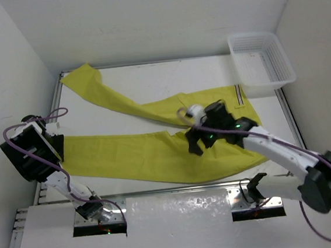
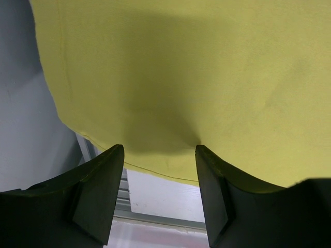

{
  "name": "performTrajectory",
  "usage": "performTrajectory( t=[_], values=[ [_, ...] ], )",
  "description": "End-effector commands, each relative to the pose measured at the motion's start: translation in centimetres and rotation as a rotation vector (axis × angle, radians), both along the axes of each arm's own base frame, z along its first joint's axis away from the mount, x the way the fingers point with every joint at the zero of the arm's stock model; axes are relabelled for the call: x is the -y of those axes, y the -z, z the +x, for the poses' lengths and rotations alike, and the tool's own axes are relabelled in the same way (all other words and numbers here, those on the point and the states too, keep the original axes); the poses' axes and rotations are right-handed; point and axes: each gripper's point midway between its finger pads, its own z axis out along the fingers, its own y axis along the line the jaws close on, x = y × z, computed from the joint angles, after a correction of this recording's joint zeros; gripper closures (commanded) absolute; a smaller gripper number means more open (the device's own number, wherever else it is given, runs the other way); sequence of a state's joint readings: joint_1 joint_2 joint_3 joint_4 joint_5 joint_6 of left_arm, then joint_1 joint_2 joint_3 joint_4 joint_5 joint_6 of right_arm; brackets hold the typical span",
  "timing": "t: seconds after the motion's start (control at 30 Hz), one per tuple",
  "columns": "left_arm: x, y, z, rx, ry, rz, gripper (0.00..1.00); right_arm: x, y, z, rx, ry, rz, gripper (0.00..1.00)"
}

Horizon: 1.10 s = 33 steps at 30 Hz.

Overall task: Fold and stack the trousers
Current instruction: Flatten the trousers out

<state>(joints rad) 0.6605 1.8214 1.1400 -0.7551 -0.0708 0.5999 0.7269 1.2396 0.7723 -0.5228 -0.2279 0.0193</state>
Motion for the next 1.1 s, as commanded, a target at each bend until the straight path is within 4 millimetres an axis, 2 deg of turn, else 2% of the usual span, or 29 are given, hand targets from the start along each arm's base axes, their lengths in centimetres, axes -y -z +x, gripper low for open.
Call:
performTrajectory(
  t=[0.0, 0.03, 0.07, 0.1, 0.13, 0.17, 0.2, 0.23, 0.3, 0.33, 0.43, 0.47, 0.53, 0.57, 0.67, 0.77, 0.8, 0.87, 0.9, 1.0, 1.07],
  values=[
    [0.1, -2.2, 1.0, 0.064, 0.007, 0.003, 0.45, 1.1, -4.8, 5.3, 0.019, 0.383, 0.309, 0.18],
    [0.2, -2.3, 0.9, 0.065, 0.007, 0.002, 0.45, 3.6, -4.6, 7.0, -0.011, 0.559, 0.343, 0.3],
    [0.3, -2.4, 0.8, 0.065, 0.006, 0.002, 0.45, 5.5, -3.2, 7.2, -0.031, 0.667, 0.326, 0.44],
    [0.6, -2.5, 0.4, 0.064, 0.007, 0.001, 0.45, 7.0, -2.5, 7.5, -0.045, 0.75, 0.321, 0.73],
    [0.8, -2.4, 0.2, 0.062, 0.005, 0.001, 0.45, 9.5, -1.7, 8.1, -0.062, 0.887, 0.325, 0.84],
    [0.8, -2.3, 0.0, 0.059, 0.006, 0.005, 0.45, 12.2, 0.5, 7.3, -0.08, 1.02, 0.248, 0.91],
    [1.0, -1.9, -0.4, 0.054, 0.0, 0.01, 0.45, 14.2, 1.6, 6.8, -0.101, 1.123, 0.21, 0.97],
    [1.0, -1.6, -0.7, 0.044, -0.007, 0.014, 0.45, 17.3, 4.0, 5.5, -0.169, 1.314, 0.163, 1.0],
    [1.2, -0.5, -1.2, 0.021, -0.025, 0.009, 0.45, 20.5, 6.1, 4.1, -0.255, 1.559, 0.178, 1.0],
    [1.2, -0.1, -1.5, 0.011, -0.032, 0.012, 0.45, 21.1, 8.0, 2.9, -0.292, 1.623, 0.178, 1.0],
    [1.7, 0.9, -2.2, -0.017, -0.047, 0.002, 0.45, 21.8, 11.3, 0.8, -0.396, 1.79, 0.19, 1.0],
    [2.0, 0.9, -2.4, -0.021, -0.048, -0.005, 0.45, 21.9, 11.7, 0.8, -0.404, 1.81, 0.195, 1.0],
    [2.5, 0.4, -2.7, -0.012, -0.043, -0.015, 0.45, 22.8, 12.9, -1.0, -0.469, 1.888, 0.085, 1.0],
    [2.6, 0.2, -2.6, -0.002, -0.036, -0.016, 0.45, 24.8, 13.3, -1.9, -0.442, 1.987, -0.005, 1.0],
    [3.1, 0.1, -3.3, -0.015, -0.022, -0.015, 0.45, 27.5, 13.6, -4.4, -0.452, 2.201, -0.056, 1.0],
    [4.2, 1.1, -4.7, -0.074, -0.012, -0.036, 0.45, 30.1, 12.7, -5.6, -0.389, 2.33, -0.067, 1.0],
    [4.4, 1.3, -5.0, -0.086, -0.011, -0.033, 0.45, 31.8, 11.7, -5.4, -0.304, 2.361, -0.097, 1.0],
    [5.1, 2.2, -6.3, -0.119, -0.012, -0.032, 0.45, 33.0, 10.6, -6.0, -0.268, 2.369, -0.163, 1.0],
    [5.3, 2.4, -6.7, -0.127, -0.012, -0.036, 0.45, 33.6, 9.8, -5.4, -0.241, 2.368, -0.163, 1.0],
    [6.5, 3.2, -8.3, -0.165, -0.009, -0.063, 0.45, 33.3, 9.6, -5.5, -0.287, 2.349, -0.176, 1.0],
    [6.8, 3.0, -8.5, -0.159, -0.006, -0.07, 0.45, 33.1, 9.7, -5.5, -0.294, 2.34, -0.177, 1.0]
  ],
)
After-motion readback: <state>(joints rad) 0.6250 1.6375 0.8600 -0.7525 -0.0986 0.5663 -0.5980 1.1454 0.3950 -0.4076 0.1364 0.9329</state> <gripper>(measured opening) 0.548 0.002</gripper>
